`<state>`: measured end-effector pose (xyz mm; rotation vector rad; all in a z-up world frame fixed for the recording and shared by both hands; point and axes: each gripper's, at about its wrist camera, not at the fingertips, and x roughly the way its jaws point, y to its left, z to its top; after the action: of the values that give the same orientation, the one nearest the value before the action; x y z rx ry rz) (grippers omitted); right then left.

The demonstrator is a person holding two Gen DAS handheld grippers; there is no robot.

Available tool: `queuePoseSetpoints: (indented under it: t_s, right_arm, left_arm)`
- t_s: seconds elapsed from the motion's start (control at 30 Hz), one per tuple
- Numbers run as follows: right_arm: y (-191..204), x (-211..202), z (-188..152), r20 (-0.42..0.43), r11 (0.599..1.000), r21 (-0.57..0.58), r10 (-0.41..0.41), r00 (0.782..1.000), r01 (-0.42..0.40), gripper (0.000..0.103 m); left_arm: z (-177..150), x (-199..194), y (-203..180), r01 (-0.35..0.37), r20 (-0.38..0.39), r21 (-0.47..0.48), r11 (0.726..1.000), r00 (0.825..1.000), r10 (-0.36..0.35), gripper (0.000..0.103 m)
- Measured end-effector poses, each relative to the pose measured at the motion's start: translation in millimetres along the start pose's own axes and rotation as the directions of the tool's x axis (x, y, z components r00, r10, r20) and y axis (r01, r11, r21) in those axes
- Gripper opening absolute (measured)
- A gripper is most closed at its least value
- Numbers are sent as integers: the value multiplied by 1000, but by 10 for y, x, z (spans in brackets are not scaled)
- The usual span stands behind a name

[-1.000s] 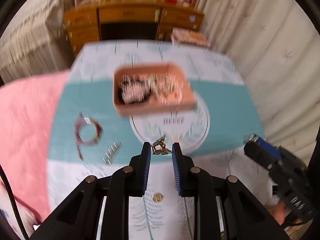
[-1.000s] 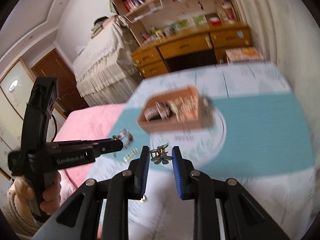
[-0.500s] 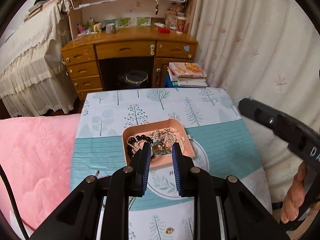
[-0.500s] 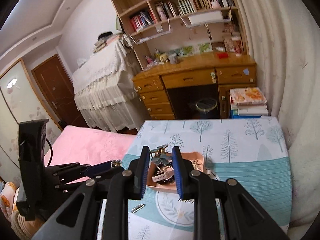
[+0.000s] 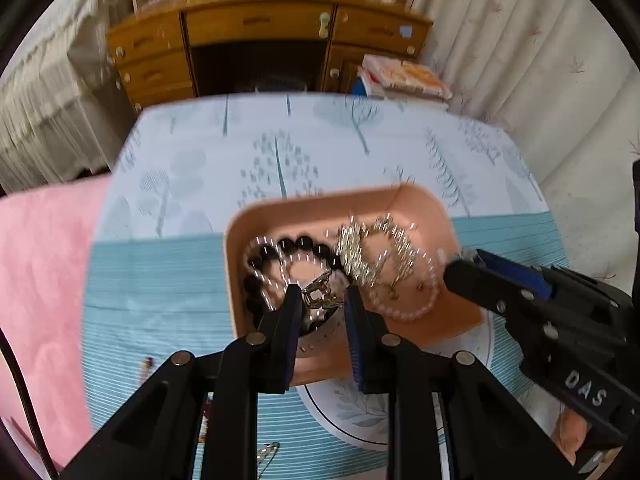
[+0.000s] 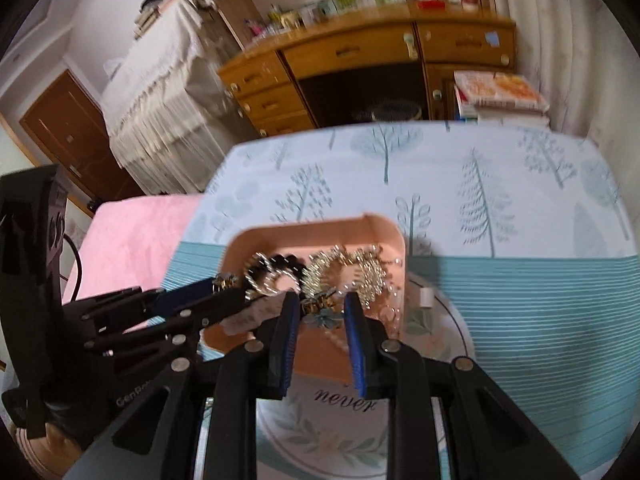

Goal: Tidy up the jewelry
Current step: 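Drop the coin pendant into the pink box while the right drops the brooch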

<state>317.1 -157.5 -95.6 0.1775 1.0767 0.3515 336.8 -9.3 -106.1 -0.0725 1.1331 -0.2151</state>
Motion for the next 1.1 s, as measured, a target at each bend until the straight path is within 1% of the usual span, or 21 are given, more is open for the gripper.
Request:
queuePoseSetpoints:
  t_s: [0.1,0.23,0.27,0.3,0.33,0.37,0.4,0.5,0.63,0.73,0.83,1.0,1.1]
  right_arm:
    - [-22,129,-33,-35,1000,-1,-5,999,5,24]
    - [-57,211,-46,-59,1000,19,10,998,-9,24]
    - [-70,212,-48,-59,999,28,22,998,-20,24]
    - [-76,205,-46,-58,999,32,29,998,-27,24]
    - [-74,195,-50,-59,999,33,32,998,-30,24]
    - [-72,180,-53,-58,999,32,29,998,-28,24]
    - [-68,165,-52,-55,999,29,27,998,-26,24]
    - [-54,74,-52,-29,999,36,37,999,-36,26]
    - [4,-60,-87,-7,999,27,47,999,-46,26]
    - [53,-170,-123,5,998,23,63,998,-63,26]
    - [118,-312,-189,25,998,13,69,997,-69,26]
    - [212,-554,-359,52,996,-11,85,995,-85,26]
    - [287,-675,-484,57,995,-33,94,994,-92,26]
  left_arm:
    - [-101,136,1,42,-28,0,999,999,-42,20]
    - [-195,190,-102,45,-40,38,998,998,-44,21]
    - [-205,187,-122,45,-37,47,998,998,-43,25]
    - [-206,173,-128,46,-33,50,998,998,-44,36]
    - [-199,155,-126,47,-28,47,998,999,-45,45]
    - [-193,119,-118,48,-13,39,998,999,-48,60]
    - [-183,73,-114,44,9,33,998,999,-44,63]
    - [-163,-53,-122,39,33,46,998,999,-41,63]
    - [-165,-190,-137,34,45,59,998,998,-36,63]
    - [-213,-323,-154,16,61,74,997,998,-21,64]
    - [-299,-489,-160,-1,80,91,996,997,-6,64]
    - [-504,-802,-86,-29,113,111,993,993,17,73]
    - [-684,-1001,1,-45,124,120,992,992,30,74]
